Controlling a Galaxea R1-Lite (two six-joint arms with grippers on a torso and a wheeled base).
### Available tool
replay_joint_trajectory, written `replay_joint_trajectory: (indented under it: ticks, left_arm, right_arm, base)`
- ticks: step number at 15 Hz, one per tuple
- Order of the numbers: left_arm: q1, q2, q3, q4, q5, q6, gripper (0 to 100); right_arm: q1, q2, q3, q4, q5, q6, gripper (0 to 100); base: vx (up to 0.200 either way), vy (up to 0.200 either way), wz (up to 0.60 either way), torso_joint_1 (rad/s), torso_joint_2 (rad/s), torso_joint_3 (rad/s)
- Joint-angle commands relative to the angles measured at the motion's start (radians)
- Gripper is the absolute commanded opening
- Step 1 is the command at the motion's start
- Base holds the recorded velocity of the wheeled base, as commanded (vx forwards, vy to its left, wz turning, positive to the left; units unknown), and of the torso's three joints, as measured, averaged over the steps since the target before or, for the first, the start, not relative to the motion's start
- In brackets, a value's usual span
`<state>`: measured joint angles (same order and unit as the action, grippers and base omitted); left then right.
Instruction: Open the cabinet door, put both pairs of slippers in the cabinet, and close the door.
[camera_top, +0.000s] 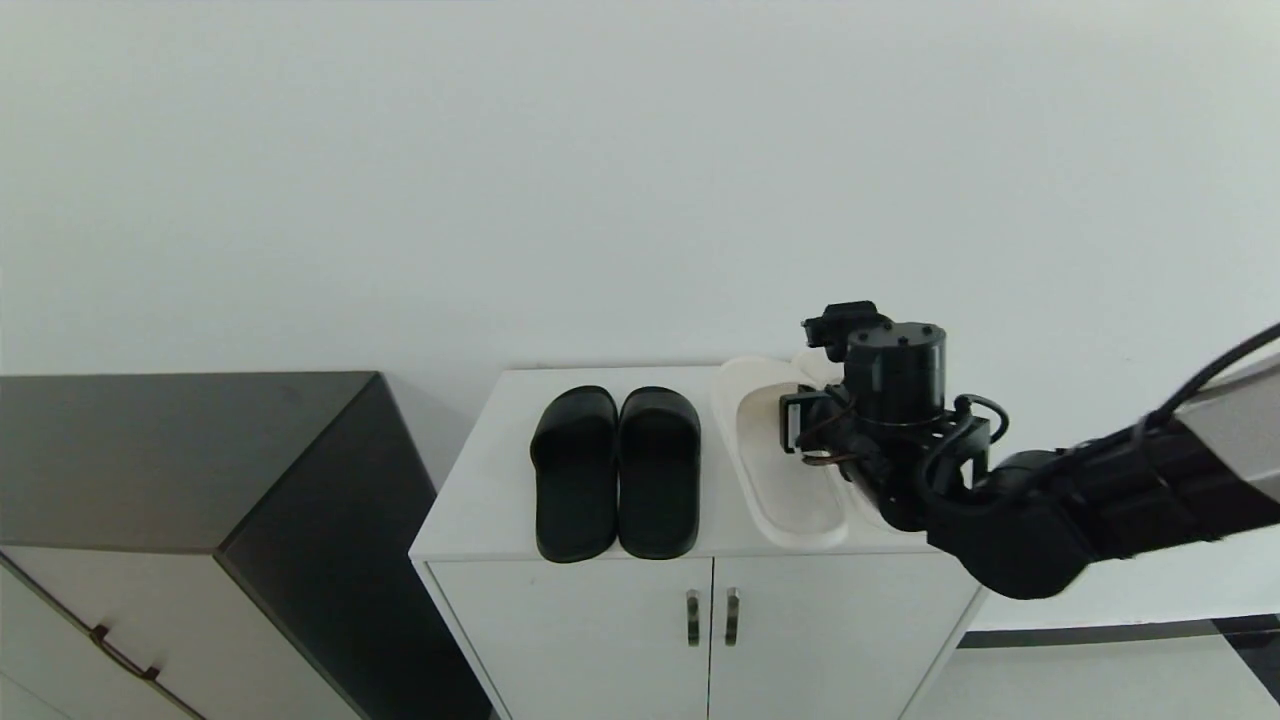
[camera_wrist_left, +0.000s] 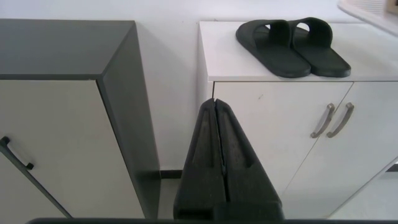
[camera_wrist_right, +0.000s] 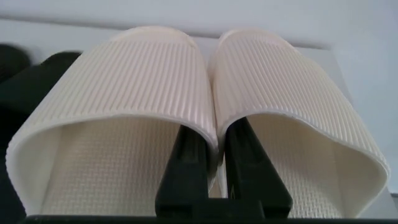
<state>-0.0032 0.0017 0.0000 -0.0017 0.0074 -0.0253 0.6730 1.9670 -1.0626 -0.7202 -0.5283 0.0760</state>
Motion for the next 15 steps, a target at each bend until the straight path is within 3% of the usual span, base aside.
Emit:
replay_joint_trajectory:
  ticks: [1,4,6,12,15]
  left_arm:
    - [0.000,0.001,0.000,0.000,0.000,-0.001,0]
    - [0.000,0.001,0.000,0.000,0.000,-0.001,0]
    - [0.000,0.001,0.000,0.000,0.000,-0.001,0]
    - [0.000,0.001,0.000,0.000,0.002,0.001,0]
    - [0.000,0.001,0.000,0.000,0.002,-0.001,0]
  right_arm:
    - [0.053,-0.278,0.248,0.004,0.163,-0.001,0]
    - [0.092,-0.462,0.470,0.016,0.341,0.053,0]
    - [0.097,-0.537,0.518,0.048,0.504,0.068,0]
    - [0.120,-0.545,0.544,0.085,0.553,0.062,0]
    - [0.122,-0.543,0.547,0.085,0.553,0.064,0]
  base:
    - [0.000,0.000,0.00,0.000,0.00,0.000]
    - [0.000,0.000,0.00,0.000,0.00,0.000]
    - [0.000,0.000,0.00,0.000,0.00,0.000]
    - [0.000,0.000,0.00,0.000,0.00,0.000]
    - [-0.200,0.000,0.00,0.009,0.01,0.002]
